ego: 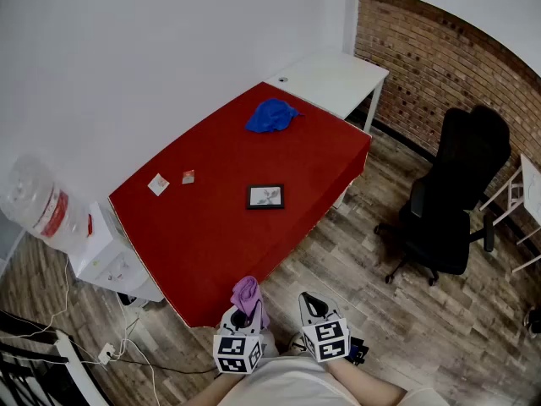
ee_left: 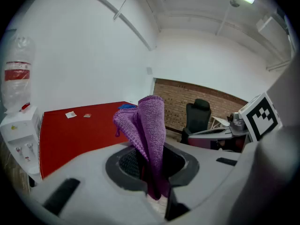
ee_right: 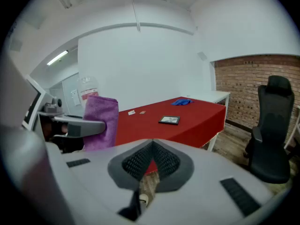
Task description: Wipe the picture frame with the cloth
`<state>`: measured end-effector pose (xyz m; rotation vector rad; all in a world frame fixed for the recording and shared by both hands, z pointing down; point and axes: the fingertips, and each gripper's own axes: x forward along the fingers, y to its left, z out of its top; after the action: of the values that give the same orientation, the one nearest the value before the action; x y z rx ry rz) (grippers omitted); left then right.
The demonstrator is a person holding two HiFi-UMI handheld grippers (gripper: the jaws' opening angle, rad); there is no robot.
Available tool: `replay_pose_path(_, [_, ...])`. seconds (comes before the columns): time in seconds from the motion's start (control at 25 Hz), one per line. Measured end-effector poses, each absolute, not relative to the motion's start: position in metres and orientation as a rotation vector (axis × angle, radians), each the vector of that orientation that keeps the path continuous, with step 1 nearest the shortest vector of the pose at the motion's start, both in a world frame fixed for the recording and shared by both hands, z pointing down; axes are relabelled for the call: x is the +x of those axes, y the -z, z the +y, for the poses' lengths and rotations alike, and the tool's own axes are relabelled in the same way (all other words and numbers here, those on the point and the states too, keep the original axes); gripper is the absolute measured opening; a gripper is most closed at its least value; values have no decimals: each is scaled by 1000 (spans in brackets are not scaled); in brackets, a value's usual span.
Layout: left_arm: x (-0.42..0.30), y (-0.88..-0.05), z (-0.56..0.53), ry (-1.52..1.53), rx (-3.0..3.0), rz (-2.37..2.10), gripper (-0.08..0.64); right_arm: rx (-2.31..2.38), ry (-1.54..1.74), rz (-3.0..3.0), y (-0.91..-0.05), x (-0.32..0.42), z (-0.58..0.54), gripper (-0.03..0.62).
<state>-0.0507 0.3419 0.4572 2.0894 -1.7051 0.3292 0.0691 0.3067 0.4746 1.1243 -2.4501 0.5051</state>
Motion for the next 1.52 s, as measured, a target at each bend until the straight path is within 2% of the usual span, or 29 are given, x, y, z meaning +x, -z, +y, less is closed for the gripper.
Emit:
replay_pose_path(0.36, [-68, -474, 301, -335, 2091, -1682, 61, 1143, -516, -2438, -487, 54, 269, 5])
replay_pose_path(0.88, [-120, -467, 144, -357, 2244, -1529, 61, 1321, -493, -2384, -470, 3, 121, 4])
replay_pose_path(1.52, [-125, -465, 77, -369, 2211, -1542, 61, 1266, -457, -2394, -459, -8, 47, 4])
